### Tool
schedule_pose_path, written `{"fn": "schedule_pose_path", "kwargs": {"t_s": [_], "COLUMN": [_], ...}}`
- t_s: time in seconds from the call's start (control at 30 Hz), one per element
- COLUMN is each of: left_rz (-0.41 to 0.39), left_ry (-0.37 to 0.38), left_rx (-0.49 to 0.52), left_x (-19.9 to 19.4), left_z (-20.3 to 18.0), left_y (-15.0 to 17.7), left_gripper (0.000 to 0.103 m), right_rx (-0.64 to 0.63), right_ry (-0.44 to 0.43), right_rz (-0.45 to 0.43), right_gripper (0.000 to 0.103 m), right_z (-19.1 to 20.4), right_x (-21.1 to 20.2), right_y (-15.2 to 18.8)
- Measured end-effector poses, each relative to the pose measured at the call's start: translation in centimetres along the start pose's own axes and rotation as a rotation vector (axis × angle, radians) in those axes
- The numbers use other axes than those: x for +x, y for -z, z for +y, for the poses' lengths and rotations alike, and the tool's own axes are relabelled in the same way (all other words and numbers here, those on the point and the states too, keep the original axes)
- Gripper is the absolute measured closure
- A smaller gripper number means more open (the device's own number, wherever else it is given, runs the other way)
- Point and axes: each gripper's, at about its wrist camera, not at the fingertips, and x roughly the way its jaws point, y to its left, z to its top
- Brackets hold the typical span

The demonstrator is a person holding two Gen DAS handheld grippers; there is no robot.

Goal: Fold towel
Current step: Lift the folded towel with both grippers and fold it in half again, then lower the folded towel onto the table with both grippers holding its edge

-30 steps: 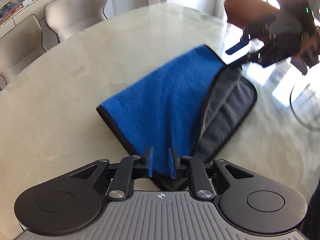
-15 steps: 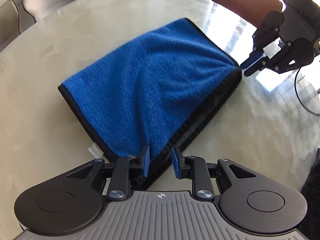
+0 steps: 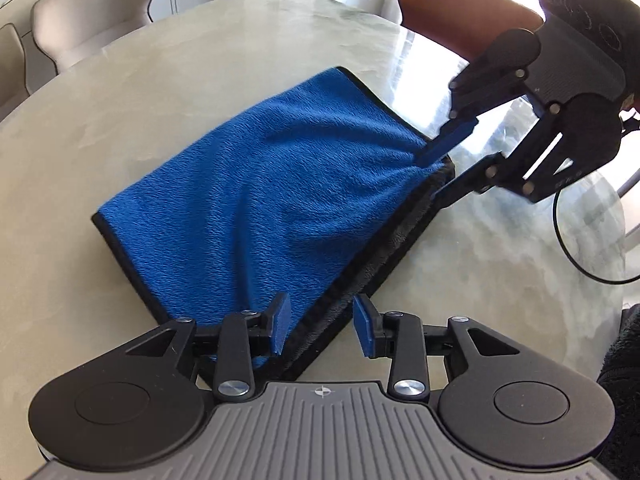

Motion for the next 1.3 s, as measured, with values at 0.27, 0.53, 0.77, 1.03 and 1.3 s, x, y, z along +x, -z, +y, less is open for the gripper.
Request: {"fn": "schedule_pose_path", "kwargs": {"t_s": [0.27,0.53,0.77,1.03,1.3], "left_rz": [-0.035,0.002,0.043,0.089,-0.113], "left_ry": [-0.061,-0.111,-0.071,-0.108,-0.172], "left_rx": [0.017,0.058,0.096,0.095,-0.266], "left_x": [-0.5,-0.8,-0.3,-1.1,-2.5], "left_z": [-0.2,0.1,-0.5,0.2,6.1], "left_y": [1.5,2.3,2.7,2.9,1.1], "left_gripper": [0.067,0.08,0.092,0.091,0.071], "right_rx": [-0.066,-0.035,-0.026,-0.019,0.472], "right_ry": [0.05,0.042,0.001,-0.058,0.067], "right_rz": [0.023,0.026,0.051,0.127,-0.102], "right_gripper": [0.076,0.094,0.095,0.092,0.071], "right_z": [1.4,0.9,0.4,-0.3,-8.6], "right_x": [0.9,1.1,0.6,-0.1,-2.6], "right_y": [0.3,0.1,0.2,1.5,2.8]}}
